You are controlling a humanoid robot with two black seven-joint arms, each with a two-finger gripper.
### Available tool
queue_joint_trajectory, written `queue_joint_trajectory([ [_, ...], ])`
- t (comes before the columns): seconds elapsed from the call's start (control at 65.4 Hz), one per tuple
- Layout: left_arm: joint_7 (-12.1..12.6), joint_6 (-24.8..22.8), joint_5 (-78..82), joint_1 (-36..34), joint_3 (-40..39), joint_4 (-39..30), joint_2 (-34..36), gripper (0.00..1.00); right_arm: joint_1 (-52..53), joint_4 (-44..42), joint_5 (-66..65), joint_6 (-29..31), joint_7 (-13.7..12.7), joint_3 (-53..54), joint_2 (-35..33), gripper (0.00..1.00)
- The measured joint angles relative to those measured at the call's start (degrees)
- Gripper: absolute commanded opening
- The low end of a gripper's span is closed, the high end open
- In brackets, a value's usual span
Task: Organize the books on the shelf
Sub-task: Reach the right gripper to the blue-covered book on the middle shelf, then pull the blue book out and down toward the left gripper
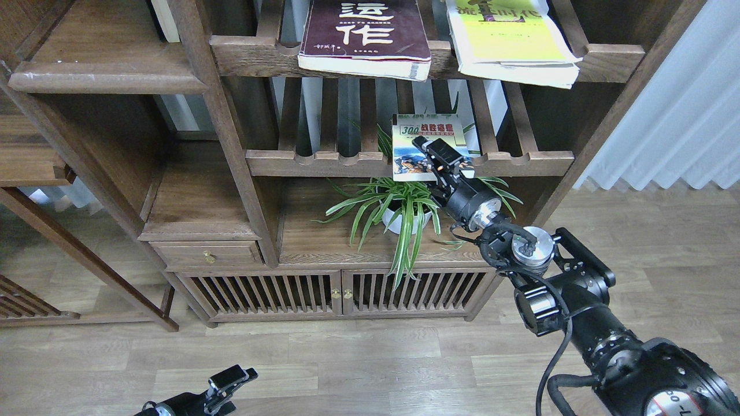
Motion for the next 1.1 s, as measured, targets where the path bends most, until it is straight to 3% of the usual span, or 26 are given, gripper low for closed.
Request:
queue_joint_trajectory([
  [0.076,-0.1,0.0,0.0,0.0,0.0,0.0,0.0,1.0,0.0,0.0,0.0,0.2,0.0,-0.1,0.0,0.55],
  [0.29,-0.6,0.0,0.0,0.1,0.0,0.0,0.1,1.0,0.1,0.4,-0.4,1.7,0.1,-0.8,0.0,0.32],
  [0.397,-0.9,0.0,0.0,0.2,0.0,0.0,0.1,1.0,-0.4,0.4,-0.4,4.5,-0.1,-0.9,0.0,0.15],
  [0.52,-1.0,0.0,0.0,0.1,0.0,-0.1,0.1,1.0,-1.1,0.4,-0.3,9.5,-0.5,-0.7,0.0,0.05],
  [0.932,-1.0,0.0,0.0,0.1,0.0,-0.1,0.1,1.0,-2.6,2.6,2.0,11.9,-0.9,0.1,0.0,0.04],
  [1.1,-1.0,0.0,0.0,0.0,0.0,-0.3,0.0,1.0,-6.5,7.6,3.7,12.0,-2.9,0.1,-0.2,0.05],
])
